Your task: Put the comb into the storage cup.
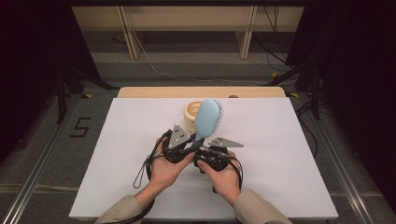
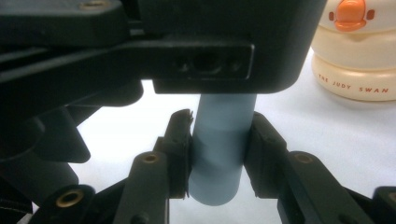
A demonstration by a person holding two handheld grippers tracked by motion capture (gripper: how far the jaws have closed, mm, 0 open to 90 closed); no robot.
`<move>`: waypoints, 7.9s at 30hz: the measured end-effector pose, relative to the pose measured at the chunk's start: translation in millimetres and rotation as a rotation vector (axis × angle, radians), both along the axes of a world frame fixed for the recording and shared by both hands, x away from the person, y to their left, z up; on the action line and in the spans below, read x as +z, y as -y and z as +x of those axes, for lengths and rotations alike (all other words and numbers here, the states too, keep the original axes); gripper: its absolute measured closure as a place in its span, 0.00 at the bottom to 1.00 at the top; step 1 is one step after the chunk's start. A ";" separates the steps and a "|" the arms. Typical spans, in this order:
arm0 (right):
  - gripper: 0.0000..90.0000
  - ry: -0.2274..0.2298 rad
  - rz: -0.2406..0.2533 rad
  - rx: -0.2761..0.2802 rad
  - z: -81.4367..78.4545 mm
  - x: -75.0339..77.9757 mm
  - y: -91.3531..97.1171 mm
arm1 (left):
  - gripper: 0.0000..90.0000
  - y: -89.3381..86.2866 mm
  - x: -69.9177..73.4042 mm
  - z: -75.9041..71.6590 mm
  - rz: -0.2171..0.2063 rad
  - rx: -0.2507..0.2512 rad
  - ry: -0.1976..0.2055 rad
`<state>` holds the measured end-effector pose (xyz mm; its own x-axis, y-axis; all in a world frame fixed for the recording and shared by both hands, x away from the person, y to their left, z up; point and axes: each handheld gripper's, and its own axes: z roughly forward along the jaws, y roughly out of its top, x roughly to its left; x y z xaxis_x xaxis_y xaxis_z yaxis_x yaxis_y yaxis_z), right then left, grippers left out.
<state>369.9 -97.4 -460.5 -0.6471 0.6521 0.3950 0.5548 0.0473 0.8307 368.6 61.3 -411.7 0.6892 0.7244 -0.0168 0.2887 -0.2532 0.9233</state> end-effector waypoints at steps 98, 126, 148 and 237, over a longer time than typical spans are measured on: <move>0.72 -0.035 0.110 -0.041 5.3 -7.5 12.0 | 0.17 -27.2 54.4 10.4 -0.043 -0.080 0.039; 0.72 -0.036 0.108 -0.040 5.9 -7.5 13.9 | 0.00 20.6 94.5 50.1 -0.071 -0.075 -0.024; 0.72 -0.039 0.104 -0.038 5.8 -8.3 12.8 | 0.00 46.4 84.4 63.3 -0.045 -0.135 -0.067; 0.48 0.074 0.005 -0.045 7.6 2.9 12.4 | 0.22 23.8 89.1 58.4 -0.104 -0.103 0.012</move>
